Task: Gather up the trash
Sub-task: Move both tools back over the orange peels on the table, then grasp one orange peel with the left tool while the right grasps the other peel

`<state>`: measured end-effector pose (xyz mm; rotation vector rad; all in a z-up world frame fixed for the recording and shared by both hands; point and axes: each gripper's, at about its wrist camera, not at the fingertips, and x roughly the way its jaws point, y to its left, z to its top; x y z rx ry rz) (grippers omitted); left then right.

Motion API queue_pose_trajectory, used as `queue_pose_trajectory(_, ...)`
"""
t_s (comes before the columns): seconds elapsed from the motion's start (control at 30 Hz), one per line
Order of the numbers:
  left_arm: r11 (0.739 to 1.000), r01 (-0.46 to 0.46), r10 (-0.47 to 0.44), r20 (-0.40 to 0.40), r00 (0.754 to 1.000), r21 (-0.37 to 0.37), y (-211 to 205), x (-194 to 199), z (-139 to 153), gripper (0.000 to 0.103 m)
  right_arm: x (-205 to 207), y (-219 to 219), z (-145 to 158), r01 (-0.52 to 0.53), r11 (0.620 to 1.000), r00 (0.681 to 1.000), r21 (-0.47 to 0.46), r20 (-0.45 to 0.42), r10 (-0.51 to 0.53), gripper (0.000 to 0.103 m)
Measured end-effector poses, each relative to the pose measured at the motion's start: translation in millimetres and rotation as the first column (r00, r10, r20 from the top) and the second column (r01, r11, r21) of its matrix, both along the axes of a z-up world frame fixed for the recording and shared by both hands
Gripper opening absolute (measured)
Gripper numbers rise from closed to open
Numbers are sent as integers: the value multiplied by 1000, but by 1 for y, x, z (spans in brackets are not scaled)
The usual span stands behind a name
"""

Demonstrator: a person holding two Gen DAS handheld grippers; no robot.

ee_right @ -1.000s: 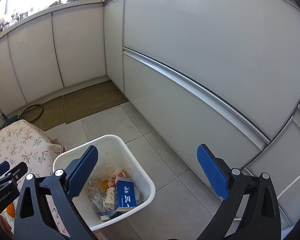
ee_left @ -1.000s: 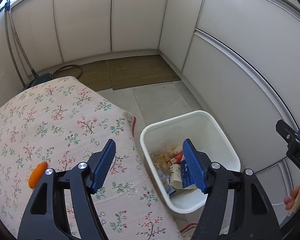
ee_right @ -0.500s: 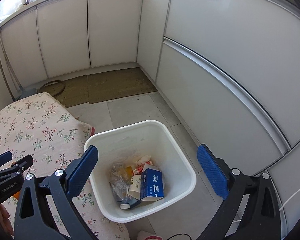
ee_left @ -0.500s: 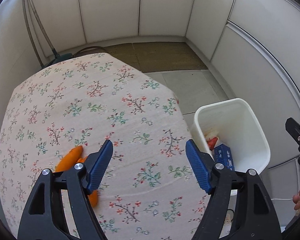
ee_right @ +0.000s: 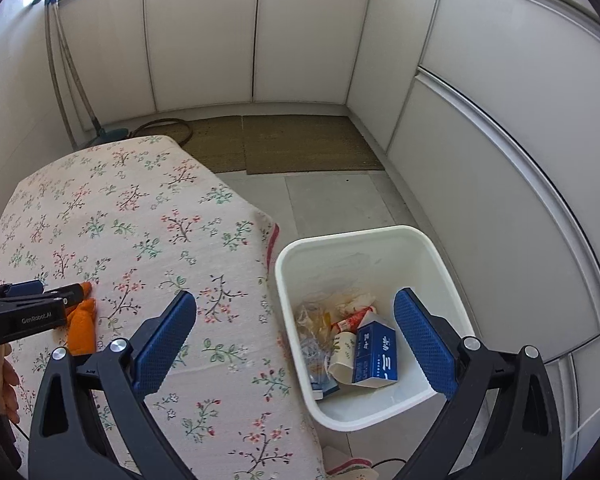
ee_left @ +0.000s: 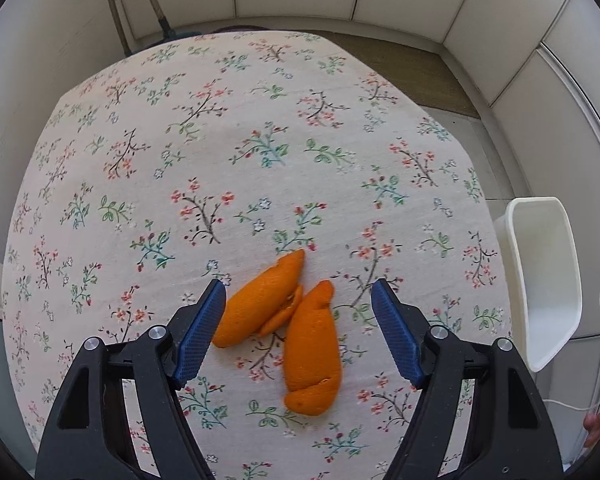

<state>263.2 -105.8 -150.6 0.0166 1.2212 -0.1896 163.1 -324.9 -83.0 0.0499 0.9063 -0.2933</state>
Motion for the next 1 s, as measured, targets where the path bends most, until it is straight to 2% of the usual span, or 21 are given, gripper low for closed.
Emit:
queue_pose_trajectory(0.13, 999, -36, 36, -44, 998, -16, 24, 6, -11, 70, 10, 20, -7, -41, 999, 999, 31, -30, 41, 96)
queue_pose_trajectory(0.27, 997, -65, 62, -85, 994, -35, 39, 12, -22, 60, 16, 41, -15, -81, 996, 995, 35, -54, 82, 96)
queue_pose_trajectory(0.53, 998, -18, 10, -124, 992, -58, 34, 15, -38, 55, 26, 69, -27, -130, 991, 986, 38, -95, 133, 96)
queue_pose_trajectory(0.83, 989, 2, -22, -139, 990, -146, 48, 8, -37, 18, 38, 91, -45, -167, 981, 970, 97, -163, 181, 96)
queue_pose_trajectory(1.0, 989, -30, 16, -97, 995, -142, 72, -4, -24, 15, 45, 111, -57, -189, 969, 954, 159, -204, 220, 96)
